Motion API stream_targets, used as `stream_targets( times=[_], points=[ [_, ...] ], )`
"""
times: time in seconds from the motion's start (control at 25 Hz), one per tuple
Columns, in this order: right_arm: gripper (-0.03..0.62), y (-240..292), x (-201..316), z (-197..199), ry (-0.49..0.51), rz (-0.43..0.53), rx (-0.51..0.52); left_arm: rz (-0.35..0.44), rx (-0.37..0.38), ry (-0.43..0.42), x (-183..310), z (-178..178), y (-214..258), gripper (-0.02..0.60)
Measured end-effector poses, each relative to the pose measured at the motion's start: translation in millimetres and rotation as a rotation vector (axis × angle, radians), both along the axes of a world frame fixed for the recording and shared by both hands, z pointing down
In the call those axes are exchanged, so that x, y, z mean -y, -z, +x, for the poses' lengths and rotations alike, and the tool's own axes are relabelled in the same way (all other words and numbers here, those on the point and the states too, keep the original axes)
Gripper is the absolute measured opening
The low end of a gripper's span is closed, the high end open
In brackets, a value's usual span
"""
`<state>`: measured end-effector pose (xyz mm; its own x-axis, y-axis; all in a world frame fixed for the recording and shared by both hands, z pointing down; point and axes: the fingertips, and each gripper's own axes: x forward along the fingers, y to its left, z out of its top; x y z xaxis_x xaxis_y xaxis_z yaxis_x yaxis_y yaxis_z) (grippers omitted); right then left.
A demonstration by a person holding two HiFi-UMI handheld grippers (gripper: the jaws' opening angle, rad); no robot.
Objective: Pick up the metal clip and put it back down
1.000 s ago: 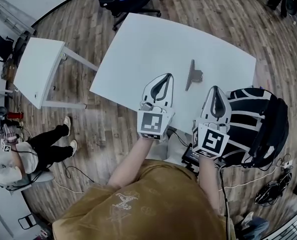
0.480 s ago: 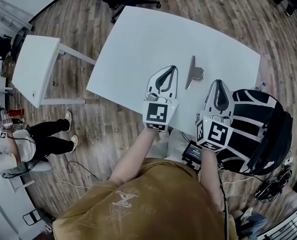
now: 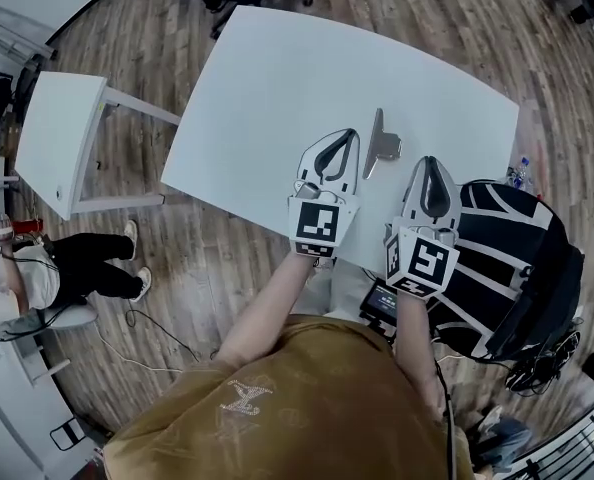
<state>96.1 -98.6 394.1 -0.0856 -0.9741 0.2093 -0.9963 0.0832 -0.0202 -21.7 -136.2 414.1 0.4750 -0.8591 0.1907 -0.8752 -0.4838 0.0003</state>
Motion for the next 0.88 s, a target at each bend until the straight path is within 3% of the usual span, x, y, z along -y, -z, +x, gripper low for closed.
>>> stream_targets(
  times=[0.48,0.76,0.84,0.88],
  points=[
    [0.009,-48.2,11.9,-3.7,0.011,-0.108,0.024,-0.100,0.068,-0.053,10.6,20.3,-64.8,0.006],
    [0.009,-79.8,12.4,3.9,-0.006,-0.185,0.057,-0.203,0.223,-0.110,5.7,25.4,-124.9,0.009],
    [0.009,-86.5,13.6,7.6,-0.017,-0.202,0.068,-0.232,0.251,-0.139,3.5,27.6,-138.0,0.042],
    [0.009,-89.5,14.7,8.8,-0.019,-0.211,0.070,-0.246,0.263,-0.156,2.8,29.4,-144.0,0.089]
  ],
)
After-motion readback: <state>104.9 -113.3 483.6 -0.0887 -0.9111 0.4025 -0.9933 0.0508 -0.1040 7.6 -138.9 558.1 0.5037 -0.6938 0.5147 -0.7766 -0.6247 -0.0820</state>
